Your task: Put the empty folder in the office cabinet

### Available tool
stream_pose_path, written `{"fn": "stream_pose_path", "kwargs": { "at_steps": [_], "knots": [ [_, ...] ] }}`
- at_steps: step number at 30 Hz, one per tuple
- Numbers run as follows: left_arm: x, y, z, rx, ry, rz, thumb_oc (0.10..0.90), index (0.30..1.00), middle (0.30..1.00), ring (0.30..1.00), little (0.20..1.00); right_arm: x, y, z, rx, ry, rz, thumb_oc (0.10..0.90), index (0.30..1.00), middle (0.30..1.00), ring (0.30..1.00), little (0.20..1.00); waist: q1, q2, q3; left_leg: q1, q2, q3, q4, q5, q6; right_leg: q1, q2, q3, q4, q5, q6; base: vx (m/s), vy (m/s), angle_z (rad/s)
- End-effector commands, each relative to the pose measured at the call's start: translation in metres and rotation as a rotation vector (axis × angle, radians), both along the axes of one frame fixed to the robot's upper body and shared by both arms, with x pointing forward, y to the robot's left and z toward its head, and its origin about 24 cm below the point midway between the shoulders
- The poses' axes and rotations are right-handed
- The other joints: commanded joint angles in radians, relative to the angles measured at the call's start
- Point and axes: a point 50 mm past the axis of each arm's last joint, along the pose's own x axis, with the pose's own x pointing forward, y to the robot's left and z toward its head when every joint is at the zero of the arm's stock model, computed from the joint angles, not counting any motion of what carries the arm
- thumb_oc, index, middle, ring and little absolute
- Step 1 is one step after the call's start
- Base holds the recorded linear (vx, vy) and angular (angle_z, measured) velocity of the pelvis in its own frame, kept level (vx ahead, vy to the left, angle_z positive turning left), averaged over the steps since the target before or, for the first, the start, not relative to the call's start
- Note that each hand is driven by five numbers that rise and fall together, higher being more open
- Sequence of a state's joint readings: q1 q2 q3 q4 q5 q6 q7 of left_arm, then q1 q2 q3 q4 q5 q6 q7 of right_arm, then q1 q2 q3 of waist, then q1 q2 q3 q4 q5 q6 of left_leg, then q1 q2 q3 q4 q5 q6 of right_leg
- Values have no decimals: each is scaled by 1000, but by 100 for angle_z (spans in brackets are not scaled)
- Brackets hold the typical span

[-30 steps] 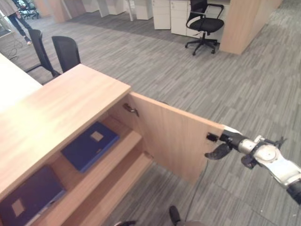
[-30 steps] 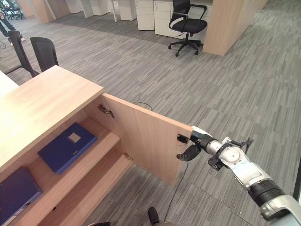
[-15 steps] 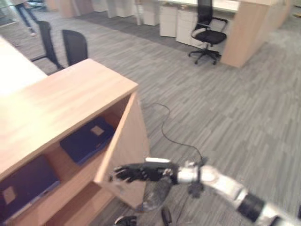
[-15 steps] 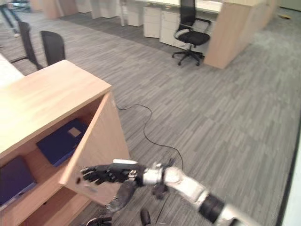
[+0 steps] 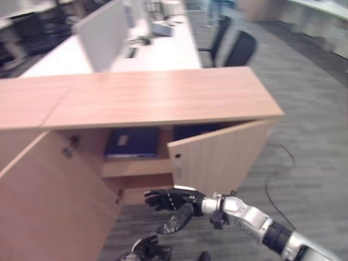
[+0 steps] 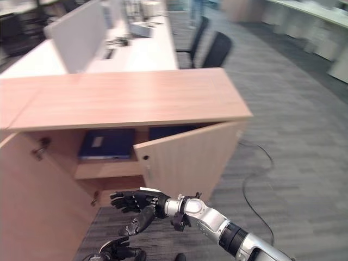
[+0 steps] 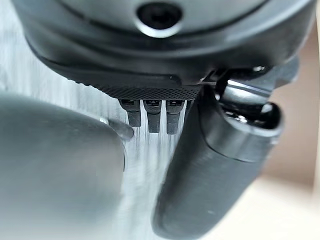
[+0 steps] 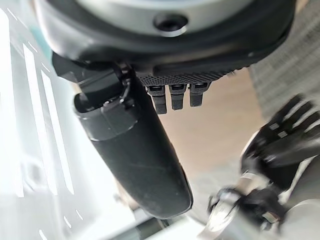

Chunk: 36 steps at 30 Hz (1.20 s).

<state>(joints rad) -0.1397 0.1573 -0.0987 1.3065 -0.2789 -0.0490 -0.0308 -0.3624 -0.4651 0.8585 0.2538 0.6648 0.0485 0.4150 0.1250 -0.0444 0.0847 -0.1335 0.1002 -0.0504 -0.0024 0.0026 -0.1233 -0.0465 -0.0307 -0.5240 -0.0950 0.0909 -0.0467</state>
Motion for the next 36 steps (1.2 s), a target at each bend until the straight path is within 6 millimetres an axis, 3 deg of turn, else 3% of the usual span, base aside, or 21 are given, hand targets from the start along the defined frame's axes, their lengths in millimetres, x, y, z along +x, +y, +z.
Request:
{"fn": "stream_pose_path", "kwargs": {
  "at_steps": [1,2,3,4,5,10,11,12,13,16,21,23,24,26,28,29,30,31,32,33,36],
  "knots": [
    [-30,20,-6,49,95,72,800,900,900,900,900,16,14,34,140,-189,-27,800,900,900,900,900,-25,-4,3,118,71,204,11,29,-18,99,-44,75,8,-165,112,25,105,92],
    [-34,26,-6,68,129,80,800,900,900,900,900,13,0,26,122,-147,-67,800,900,900,900,900,-58,6,-8,126,82,361,42,24,-12,103,-63,28,8,-151,112,-15,144,75],
    [-38,22,-8,54,143,87,800,900,900,900,900,10,-11,20,114,-125,-104,800,900,900,900,900,-65,16,-17,135,76,407,48,3,-9,112,-67,7,8,-153,111,36,268,59],
    [-43,8,-11,4,139,70,800,900,900,900,900,7,-33,-1,50,-59,-213,800,900,900,900,900,-67,39,-33,145,55,403,41,-18,6,129,-71,-28,10,-151,106,62,178,116],
    [-44,8,-11,4,140,68,800,900,900,900,900,6,-34,-2,49,-58,-214,800,900,900,900,900,-68,40,-35,145,54,400,40,-17,7,130,-71,-31,10,-151,107,80,201,109],
    [-51,0,-14,-50,144,62,800,900,900,900,900,-16,-76,-75,-293,94,-431,800,900,900,900,900,-41,56,-56,164,10,341,-47,-1,33,160,-115,-94,34,-140,122,44,224,57],
    [-56,-1,-15,-48,171,35,800,900,900,900,900,-39,-104,-109,-487,205,-529,800,900,900,900,900,-28,61,-68,162,-19,309,-81,10,51,164,-143,-131,49,-133,134,21,262,59],
    [-56,-1,-15,-47,170,34,800,900,900,900,900,-39,-104,-109,-486,204,-530,800,900,900,900,900,-29,59,-69,161,-20,306,-81,10,52,163,-145,-133,50,-133,135,20,251,59],
    [-59,-3,-16,-48,184,25,800,900,900,900,900,-53,-114,-123,-546,278,-581,800,900,900,900,900,-24,63,-73,155,-32,291,-85,6,60,165,-159,-148,58,-128,139,-1,180,67],
    [-66,-5,-18,-48,225,3,800,900,900,900,900,-109,-155,-156,-710,574,-879,800,900,900,900,900,-13,77,-95,133,-80,242,-85,-9,83,175,-212,-205,77,-110,166,27,292,59],
    [-57,-1,-15,-10,201,-40,800,900,900,900,900,-188,-193,-166,-874,841,-1095,800,900,900,900,900,-13,100,-102,143,-179,133,-85,-42,130,189,-332,-281,232,-105,197,96,331,77],
    [-52,4,-14,0,175,-12,800,900,900,900,900,-208,-198,-166,-839,916,-1195,800,900,900,900,900,-55,103,-85,169,-221,68,-85,-52,156,168,-399,-188,351,-54,216,129,308,94],
    [-45,9,-11,21,135,16,800,900,900,900,900,-212,-198,-167,-794,938,-1265,800,900,900,900,900,-85,101,-74,179,-234,40,-85,-56,166,130,-404,-65,396,-44,211,75,214,198],
    [-29,18,-5,57,49,62,800,900,900,900,900,-213,-195,-168,-703,966,-1378,800,900,900,900,900,-122,104,-57,194,-245,4,-85,-64,178,51,-339,192,438,-83,191,17,126,183],
    [-21,27,0,83,2,98,800,900,900,900,900,-215,-191,-169,-645,989,-1437,800,900,900,900,900,-130,109,-46,187,-234,5,-85,-48,186,-1,-255,316,419,-122,168,-36,27,9],
    [-21,27,0,83,1,98,800,900,900,900,900,-215,-191,-169,-645,988,-1437,800,900,900,900,900,-129,111,-48,183,-232,7,-85,-47,186,-4,-252,317,416,-119,167,0,-77,11],
    [-12,37,5,106,-52,133,800,900,900,900,900,-216,-187,-170,-612,1000,-1465,800,900,900,900,900,-145,107,-39,177,-225,-5,-85,-40,183,-28,-152,380,335,-146,165,-8,-92,20],
    [-8,40,9,122,-77,110,800,900,900,900,900,-216,-189,-169,-599,998,-1495,800,900,900,900,900,-153,100,-31,176,-227,-5,-85,-43,182,-36,-114,400,289,-148,168,-8,-91,8],
    [-8,40,9,122,-77,110,800,900,900,900,900,-216,-189,-169,-599,997,-1495,800,900,900,900,900,-151,101,-33,173,-226,-3,-85,-42,181,-37,-112,401,283,-143,167,7,-52,7],
    [7,47,17,156,-135,123,800,900,900,900,900,-220,-188,-170,-605,1010,-1498,800,900,900,900,900,-153,91,-25,173,-231,-17,-85,-35,177,-13,-90,415,221,-132,180,15,-64,16],
    [24,59,32,216,-245,102,800,900,900,900,900,-229,-190,-169,-604,1016,-1519,800,900,900,900,900,-158,77,-40,168,-226,-9,-85,-40,168,30,-62,429,120,-100,177,49,-82,34]
  ]
}}
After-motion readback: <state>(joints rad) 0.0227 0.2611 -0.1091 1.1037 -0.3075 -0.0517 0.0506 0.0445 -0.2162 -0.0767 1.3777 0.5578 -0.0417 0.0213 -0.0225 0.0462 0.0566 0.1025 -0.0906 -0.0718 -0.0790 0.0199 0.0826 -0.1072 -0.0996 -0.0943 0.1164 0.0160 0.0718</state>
